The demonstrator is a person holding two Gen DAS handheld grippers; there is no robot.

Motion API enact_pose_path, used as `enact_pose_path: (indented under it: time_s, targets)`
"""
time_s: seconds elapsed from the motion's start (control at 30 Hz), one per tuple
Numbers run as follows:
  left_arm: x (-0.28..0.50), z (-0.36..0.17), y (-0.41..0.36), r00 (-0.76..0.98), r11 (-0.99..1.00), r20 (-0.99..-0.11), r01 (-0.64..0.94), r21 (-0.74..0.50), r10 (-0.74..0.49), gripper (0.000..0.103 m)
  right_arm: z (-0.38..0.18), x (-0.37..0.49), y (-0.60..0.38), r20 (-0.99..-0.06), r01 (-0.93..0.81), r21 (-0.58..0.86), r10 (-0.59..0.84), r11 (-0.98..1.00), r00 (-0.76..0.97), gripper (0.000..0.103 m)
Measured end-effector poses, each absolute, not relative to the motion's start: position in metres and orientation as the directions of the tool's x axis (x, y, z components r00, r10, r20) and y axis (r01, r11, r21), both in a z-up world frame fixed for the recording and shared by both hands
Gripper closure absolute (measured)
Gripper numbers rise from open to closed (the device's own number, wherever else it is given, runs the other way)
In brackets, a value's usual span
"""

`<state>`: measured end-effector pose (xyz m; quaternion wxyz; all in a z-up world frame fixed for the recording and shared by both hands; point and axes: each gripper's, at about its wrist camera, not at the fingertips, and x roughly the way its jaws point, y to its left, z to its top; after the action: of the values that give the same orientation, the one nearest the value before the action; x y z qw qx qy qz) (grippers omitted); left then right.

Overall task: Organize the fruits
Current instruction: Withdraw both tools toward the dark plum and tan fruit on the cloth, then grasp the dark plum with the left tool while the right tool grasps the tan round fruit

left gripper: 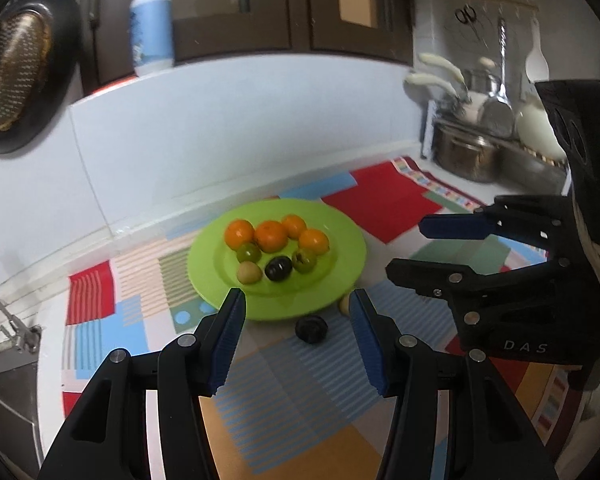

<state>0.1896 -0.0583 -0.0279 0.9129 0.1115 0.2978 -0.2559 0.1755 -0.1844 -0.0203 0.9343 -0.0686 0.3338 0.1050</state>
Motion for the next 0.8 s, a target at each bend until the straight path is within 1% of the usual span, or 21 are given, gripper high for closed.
enact_pose_path:
  time_s: [0.13, 0.37, 0.63, 0.8]
  targets:
    - [0.197, -0.045, -0.063, 0.661, 0.832, -0.634, 0.552, 0.049, -0.401, 0.051, -0.037, 0.180, -0.181, -0.668, -0.269, -0.072, 0.154, 0.960, 0.728, 0.053]
    - [0.210, -0.071, -0.067, 0.599, 0.818, -0.691, 0.574, 0.020, -0.404, 0.058, -0.061, 0.193, -0.181, -0.711, -0.293, -0.068, 0.160, 0.954, 0.685, 0.054]
    - [0.227, -0.090, -0.073, 0.552, 0.815, -0.726, 0.579, -0.020, -0.410, 0.061, -0.082, 0.209, -0.185, -0.745, -0.299, -0.033, 0.176, 0.954, 0.643, 0.054]
    - [0.232, -0.094, -0.075, 0.540, 0.810, -0.732, 0.586, -0.025, -0.414, 0.062, -0.093, 0.218, -0.187, -0.766, -0.312, -0.003, 0.198, 0.950, 0.611, 0.060]
